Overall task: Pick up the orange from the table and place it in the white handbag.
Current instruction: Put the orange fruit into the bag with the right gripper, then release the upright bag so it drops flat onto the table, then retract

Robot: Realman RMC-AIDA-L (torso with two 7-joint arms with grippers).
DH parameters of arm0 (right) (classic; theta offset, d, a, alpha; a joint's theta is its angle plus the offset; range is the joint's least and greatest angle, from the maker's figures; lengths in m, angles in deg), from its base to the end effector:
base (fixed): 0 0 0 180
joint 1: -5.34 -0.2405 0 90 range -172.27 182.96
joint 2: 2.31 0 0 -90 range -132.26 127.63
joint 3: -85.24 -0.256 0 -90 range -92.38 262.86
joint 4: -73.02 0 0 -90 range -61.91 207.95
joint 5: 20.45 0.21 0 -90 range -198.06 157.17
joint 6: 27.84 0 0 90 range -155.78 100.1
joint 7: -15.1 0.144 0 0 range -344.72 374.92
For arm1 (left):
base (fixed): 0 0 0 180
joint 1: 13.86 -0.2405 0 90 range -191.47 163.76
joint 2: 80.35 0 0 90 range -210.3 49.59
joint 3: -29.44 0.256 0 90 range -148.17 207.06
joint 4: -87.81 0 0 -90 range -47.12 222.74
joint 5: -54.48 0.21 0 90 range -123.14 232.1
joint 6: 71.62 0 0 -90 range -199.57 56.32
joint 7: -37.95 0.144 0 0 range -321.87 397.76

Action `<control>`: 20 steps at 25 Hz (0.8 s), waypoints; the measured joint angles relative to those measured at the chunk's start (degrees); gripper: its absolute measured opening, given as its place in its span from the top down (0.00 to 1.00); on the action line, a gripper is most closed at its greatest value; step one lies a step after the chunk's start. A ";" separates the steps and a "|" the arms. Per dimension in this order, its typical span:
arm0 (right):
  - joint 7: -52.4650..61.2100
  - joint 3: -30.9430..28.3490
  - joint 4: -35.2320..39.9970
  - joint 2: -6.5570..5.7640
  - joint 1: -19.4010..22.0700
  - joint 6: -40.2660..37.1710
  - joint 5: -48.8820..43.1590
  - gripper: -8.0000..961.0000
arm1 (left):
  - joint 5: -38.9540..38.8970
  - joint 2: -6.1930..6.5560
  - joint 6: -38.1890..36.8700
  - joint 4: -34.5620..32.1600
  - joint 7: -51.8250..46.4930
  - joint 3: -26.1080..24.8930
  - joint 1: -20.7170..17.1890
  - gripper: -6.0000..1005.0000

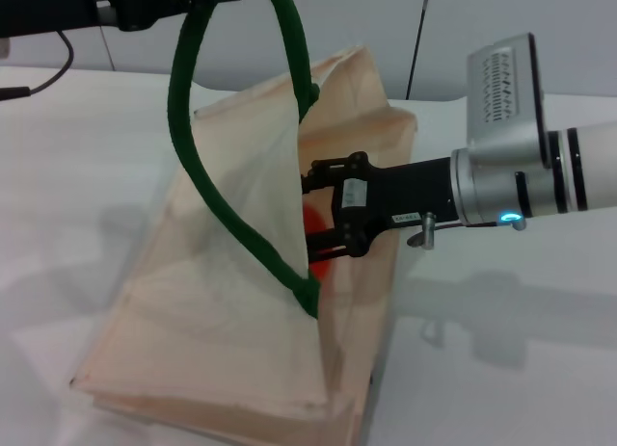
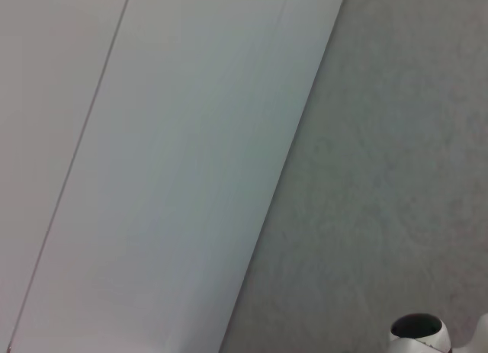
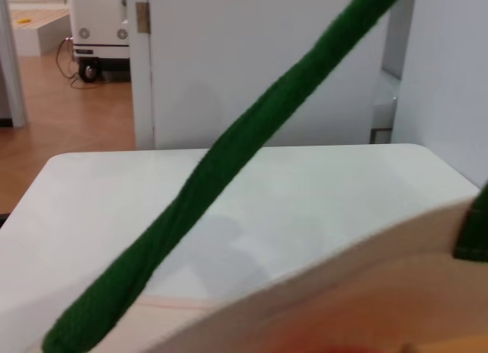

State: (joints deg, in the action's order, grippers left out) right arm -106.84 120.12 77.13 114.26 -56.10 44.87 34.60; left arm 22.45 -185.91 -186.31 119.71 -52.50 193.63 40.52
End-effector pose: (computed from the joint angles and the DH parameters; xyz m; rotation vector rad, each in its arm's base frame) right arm 0.1445 0.3865 -0.0913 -3.0143 0.0394 0.5387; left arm -0.1910 0.3882 0.1263 -2.6911 -0.6560 -1.1473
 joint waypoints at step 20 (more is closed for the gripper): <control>2.73 -1.54 18.31 -1.19 18.00 0.63 11.38 0.07 | 0.13 0.10 1.79 0.01 -0.17 0.00 -1.52 0.85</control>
State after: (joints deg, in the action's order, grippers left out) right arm -104.11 118.58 95.44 113.07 -38.10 45.50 45.98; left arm 22.58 -185.80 -184.52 119.72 -52.66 193.62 39.00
